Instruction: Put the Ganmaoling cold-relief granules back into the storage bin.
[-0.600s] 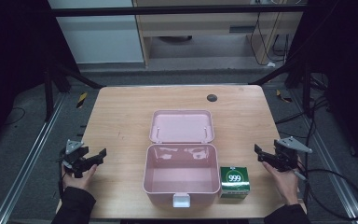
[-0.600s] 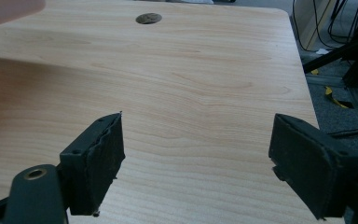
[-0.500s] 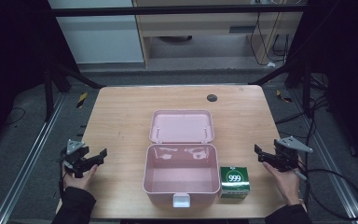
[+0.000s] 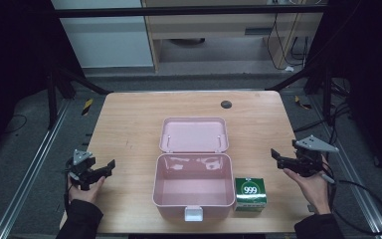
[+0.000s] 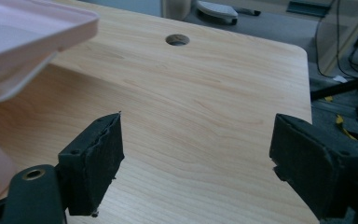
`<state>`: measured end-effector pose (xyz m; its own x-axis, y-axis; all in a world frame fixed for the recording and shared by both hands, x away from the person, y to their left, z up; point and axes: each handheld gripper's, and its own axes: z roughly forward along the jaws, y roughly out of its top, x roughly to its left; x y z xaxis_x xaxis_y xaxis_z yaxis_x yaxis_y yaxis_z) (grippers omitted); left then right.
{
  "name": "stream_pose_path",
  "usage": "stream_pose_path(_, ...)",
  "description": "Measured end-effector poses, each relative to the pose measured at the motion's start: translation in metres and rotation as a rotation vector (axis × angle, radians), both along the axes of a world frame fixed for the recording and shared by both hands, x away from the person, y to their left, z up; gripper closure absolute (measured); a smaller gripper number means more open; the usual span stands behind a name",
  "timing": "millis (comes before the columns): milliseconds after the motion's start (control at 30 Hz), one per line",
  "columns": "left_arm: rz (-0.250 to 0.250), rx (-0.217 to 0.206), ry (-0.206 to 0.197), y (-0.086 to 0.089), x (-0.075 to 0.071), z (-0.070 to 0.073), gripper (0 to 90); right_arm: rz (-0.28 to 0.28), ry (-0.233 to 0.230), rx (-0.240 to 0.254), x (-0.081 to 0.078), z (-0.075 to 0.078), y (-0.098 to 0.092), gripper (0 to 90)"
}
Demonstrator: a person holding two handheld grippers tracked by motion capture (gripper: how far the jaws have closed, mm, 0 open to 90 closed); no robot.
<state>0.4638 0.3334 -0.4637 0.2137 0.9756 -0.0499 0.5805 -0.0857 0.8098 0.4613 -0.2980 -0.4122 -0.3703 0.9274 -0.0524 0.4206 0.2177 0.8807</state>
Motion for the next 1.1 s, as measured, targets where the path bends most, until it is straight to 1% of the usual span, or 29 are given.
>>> stream_pose_path(167, -0.007, 0.007, 0.001, -0.001, 0.000, 0.000, 20.5, 0.075, 0.000, -0.049, 0.001, 0.018, 0.005, 15.2)
stream_pose_path(233, -0.011, 0.012, 0.005, -0.001, 0.001, 0.000, 20.4, 0.106, 0.010, -0.059, 0.002, 0.025, 0.008, 14.9)
stream_pose_path(267, -0.011, 0.012, 0.005, -0.001, 0.001, 0.000, 20.4, 0.106, 0.010, -0.059, 0.002, 0.025, 0.008, 14.9)
stream_pose_path(300, -0.012, 0.015, 0.005, -0.002, 0.001, 0.000, 20.4, 0.135, 0.017, -0.080, 0.001, 0.031, 0.012, 14.0)
stream_pose_path(333, -0.013, 0.017, 0.007, -0.002, 0.001, 0.000, 20.4, 0.152, 0.021, -0.093, 0.001, 0.034, 0.014, 13.4)
stream_pose_path(500, -0.023, 0.025, 0.007, -0.003, 0.000, 0.000, 20.4, 0.235, 0.044, -0.157, -0.001, 0.047, 0.026, 11.4)
stream_pose_path(533, -0.025, 0.026, 0.007, -0.003, 0.000, 0.000, 20.4, 0.249, 0.049, -0.170, -0.001, 0.050, 0.029, 11.3)
stream_pose_path(567, -0.025, 0.026, 0.007, -0.003, 0.000, 0.000, 20.4, 0.249, 0.049, -0.170, -0.001, 0.050, 0.029, 11.3)
stream_pose_path(600, -0.026, 0.028, 0.010, -0.004, 0.001, 0.000, 20.4, 0.276, 0.055, -0.193, -0.002, 0.054, 0.033, 10.7)
stream_pose_path(633, -0.026, 0.028, 0.010, -0.004, 0.001, 0.000, 20.4, 0.276, 0.055, -0.193, -0.002, 0.054, 0.033, 10.7)
stream_pose_path(667, -0.030, 0.031, 0.011, -0.004, 0.001, 0.000, 20.4, 0.292, 0.062, -0.202, -0.001, 0.056, 0.035, 10.7)
stream_pose_path(700, -0.033, 0.035, 0.013, -0.005, 0.001, 0.000, 20.4, 0.322, 0.077, -0.221, -0.001, 0.058, 0.038, 10.5)
stream_pose_path(800, -0.039, 0.042, 0.017, -0.006, 0.001, -0.001, 20.4, 0.360, 0.100, -0.260, 0.001, 0.060, 0.042, 9.9)
stream_pose_path(1000, -0.048, 0.051, 0.021, -0.007, 0.001, -0.001, 20.4, 0.437, 0.134, -0.300, 0.001, 0.063, 0.050, 8.1)
stream_pose_path(1100, -0.052, 0.052, 0.022, -0.008, 0.002, -0.001, 20.4, 0.478, 0.150, -0.332, -0.001, 0.063, 0.054, 7.4)
